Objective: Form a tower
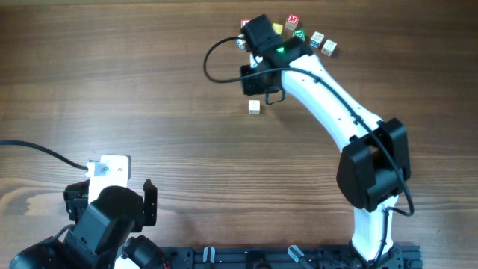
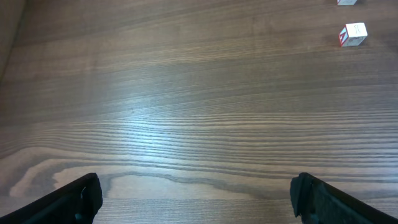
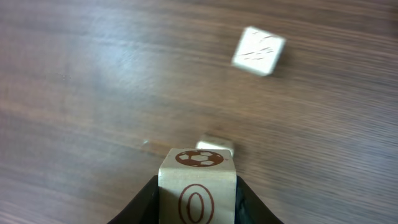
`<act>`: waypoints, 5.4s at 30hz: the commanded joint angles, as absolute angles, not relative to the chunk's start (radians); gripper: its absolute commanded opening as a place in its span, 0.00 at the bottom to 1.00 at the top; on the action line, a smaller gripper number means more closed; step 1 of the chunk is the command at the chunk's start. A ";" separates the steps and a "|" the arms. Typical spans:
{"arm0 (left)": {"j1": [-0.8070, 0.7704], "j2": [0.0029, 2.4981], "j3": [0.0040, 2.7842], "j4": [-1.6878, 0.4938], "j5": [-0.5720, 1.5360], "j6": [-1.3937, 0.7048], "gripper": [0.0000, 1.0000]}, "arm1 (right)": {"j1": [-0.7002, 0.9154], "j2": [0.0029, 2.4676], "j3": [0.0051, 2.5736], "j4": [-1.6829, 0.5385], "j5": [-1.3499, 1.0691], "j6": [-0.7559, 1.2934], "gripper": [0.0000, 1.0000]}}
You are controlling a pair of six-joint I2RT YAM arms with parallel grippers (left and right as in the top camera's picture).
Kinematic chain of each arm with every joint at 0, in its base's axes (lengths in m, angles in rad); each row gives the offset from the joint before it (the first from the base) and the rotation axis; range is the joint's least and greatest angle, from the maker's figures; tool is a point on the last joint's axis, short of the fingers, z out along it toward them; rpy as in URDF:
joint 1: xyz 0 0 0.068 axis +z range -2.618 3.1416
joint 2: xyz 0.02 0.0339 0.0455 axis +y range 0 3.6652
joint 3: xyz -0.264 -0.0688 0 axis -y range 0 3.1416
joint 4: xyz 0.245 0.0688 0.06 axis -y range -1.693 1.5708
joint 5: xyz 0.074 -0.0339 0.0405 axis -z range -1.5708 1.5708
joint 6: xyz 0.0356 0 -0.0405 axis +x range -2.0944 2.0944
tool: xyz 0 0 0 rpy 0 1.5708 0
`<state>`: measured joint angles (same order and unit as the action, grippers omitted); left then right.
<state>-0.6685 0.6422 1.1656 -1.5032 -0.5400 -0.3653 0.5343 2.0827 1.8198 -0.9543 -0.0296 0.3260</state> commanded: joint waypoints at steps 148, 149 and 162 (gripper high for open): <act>-0.669 0.638 1.163 -1.501 -0.539 -0.378 1.00 | 0.738 2.007 1.451 -0.715 0.150 0.445 0.89; -0.669 0.638 1.163 -1.501 -0.539 -0.379 1.00 | 0.738 2.012 1.451 -0.714 0.150 0.445 0.89; -0.669 0.638 1.163 -1.501 -0.539 -0.378 1.00 | 0.738 2.098 1.453 -0.689 0.097 0.426 0.36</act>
<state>-0.6685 0.6422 1.1656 -1.5032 -0.5400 -0.3653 0.7399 2.0872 1.4521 -0.6937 0.1047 0.4248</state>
